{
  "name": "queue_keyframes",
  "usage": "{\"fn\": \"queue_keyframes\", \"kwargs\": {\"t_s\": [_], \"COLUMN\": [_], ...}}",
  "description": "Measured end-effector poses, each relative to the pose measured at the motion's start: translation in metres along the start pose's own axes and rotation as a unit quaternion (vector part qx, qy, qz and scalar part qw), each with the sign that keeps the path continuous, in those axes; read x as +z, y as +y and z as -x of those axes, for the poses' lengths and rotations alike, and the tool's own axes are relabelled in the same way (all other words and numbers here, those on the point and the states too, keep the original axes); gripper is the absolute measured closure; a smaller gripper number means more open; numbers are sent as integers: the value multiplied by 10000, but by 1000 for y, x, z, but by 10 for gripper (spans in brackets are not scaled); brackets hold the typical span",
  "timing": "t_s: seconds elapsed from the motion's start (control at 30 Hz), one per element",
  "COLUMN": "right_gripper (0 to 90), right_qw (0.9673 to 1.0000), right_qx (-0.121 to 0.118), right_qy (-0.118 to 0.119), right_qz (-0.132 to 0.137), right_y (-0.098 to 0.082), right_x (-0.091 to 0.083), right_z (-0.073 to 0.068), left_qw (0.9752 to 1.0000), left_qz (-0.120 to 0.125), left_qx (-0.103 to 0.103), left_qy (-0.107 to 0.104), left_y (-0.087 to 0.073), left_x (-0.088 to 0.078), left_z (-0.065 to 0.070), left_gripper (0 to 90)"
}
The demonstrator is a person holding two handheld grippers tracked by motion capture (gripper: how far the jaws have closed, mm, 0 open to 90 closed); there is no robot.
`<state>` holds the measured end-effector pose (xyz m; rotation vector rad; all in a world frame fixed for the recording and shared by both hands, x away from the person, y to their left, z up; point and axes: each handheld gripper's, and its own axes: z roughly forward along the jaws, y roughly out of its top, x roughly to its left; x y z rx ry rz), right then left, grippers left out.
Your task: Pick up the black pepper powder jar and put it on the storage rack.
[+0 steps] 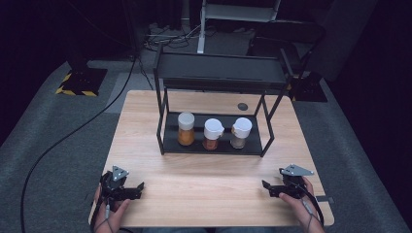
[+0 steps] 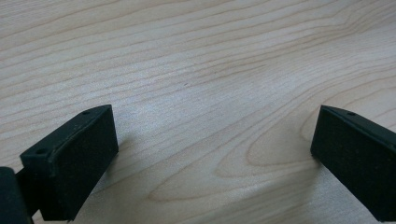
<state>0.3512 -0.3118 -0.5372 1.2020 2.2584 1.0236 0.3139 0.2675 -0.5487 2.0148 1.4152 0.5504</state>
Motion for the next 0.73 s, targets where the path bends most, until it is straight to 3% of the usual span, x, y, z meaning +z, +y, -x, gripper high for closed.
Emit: {"fn": "queue_keyframes", "kwargs": {"t_s": [0.27, 0.57, 0.73], "right_gripper": [67, 46, 0], "right_qw": [9998, 9997, 9994], "right_qx": [9, 8, -136], "right_qy": [-13, -84, 93], "right_qz": [-193, -226, -293], "right_y": [-9, -10, -9], "right_x": [6, 7, 8], "right_z": [0, -1, 1], "left_qw": [10000, 10000, 10000], "left_qz": [-1, 2, 1], "left_qx": [-1, -3, 5], "left_qy": [0, 0, -4], "left_y": [0, 0, 0], "left_x": [0, 0, 0], "left_z": [0, 0, 0], "left_gripper": [3, 2, 3]}}
